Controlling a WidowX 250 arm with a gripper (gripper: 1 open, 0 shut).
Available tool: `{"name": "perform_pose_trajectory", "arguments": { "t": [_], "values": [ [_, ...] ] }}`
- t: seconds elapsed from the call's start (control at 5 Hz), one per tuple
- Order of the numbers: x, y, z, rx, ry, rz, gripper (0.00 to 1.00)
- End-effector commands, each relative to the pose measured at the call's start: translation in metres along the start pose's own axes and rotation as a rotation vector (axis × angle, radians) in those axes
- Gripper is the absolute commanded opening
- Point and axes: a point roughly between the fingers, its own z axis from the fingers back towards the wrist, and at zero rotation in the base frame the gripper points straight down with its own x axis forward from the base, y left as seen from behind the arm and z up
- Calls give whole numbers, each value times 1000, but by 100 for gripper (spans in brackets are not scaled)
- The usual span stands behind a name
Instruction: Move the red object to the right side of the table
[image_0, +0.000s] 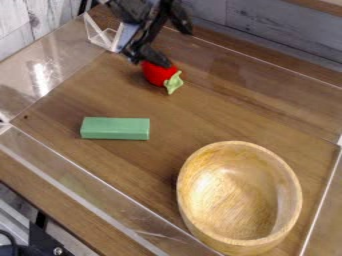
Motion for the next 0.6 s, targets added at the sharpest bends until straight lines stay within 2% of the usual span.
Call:
{"name": "perform_pose_trajectory", "arguments": {
  "t": [0.0,0.2,0.4],
  "values": [
    [-7,-20,8,-51,-27,-29,100],
    [-12,-23,-2,-53,-22,-7,100],
    [-6,-15,-7,-64,-18,29,100]
  ]
}}
